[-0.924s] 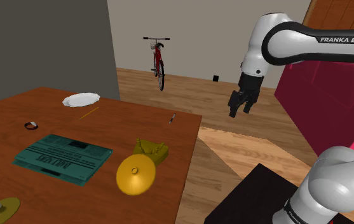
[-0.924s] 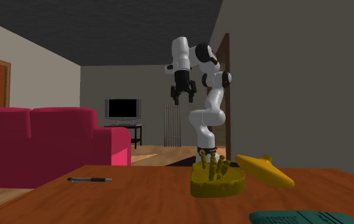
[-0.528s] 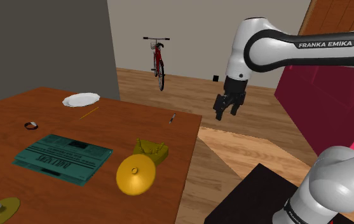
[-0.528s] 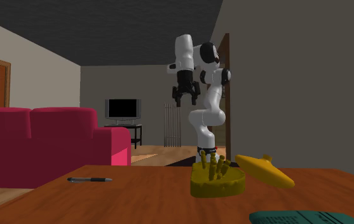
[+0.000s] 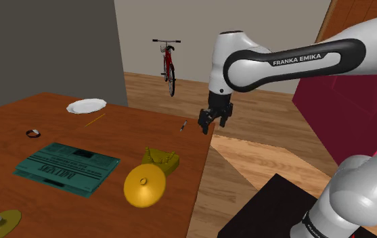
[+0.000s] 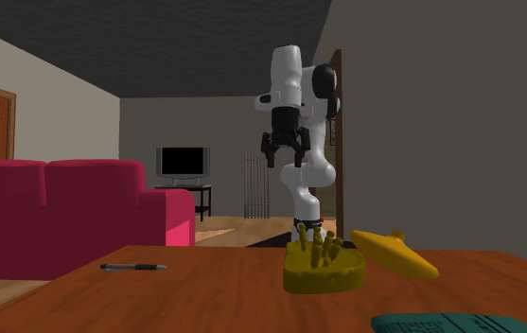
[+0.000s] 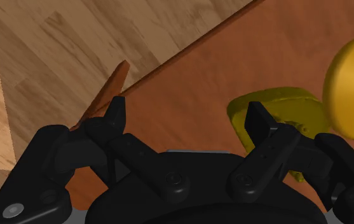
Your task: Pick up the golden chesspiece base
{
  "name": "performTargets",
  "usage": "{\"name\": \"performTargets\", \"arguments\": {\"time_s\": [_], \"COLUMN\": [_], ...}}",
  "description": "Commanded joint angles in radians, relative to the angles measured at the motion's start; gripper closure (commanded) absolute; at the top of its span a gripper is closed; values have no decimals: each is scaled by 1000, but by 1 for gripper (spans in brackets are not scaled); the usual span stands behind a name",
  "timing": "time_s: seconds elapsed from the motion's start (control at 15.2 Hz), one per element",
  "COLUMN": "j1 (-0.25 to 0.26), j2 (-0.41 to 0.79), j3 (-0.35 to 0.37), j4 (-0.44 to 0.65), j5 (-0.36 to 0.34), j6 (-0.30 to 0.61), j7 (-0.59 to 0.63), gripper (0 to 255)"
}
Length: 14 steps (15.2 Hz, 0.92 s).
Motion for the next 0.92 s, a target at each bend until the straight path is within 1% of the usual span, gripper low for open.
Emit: {"name": "performTargets", "arguments": {"time_s": [0.0, 0.2, 0.46, 0.66, 0.86], "j1": [-1, 2, 19, 48, 93], "j2": [82, 198, 363, 494, 627], "j3": [37, 86, 137, 158, 164], "j4": [60, 141, 269, 382, 511], "j5": [-29, -87, -188, -274, -360], "j6": [24, 52, 67, 59, 34], "j7": [45, 116, 217, 291, 355], "gripper": [0, 0, 0, 0, 0]}}
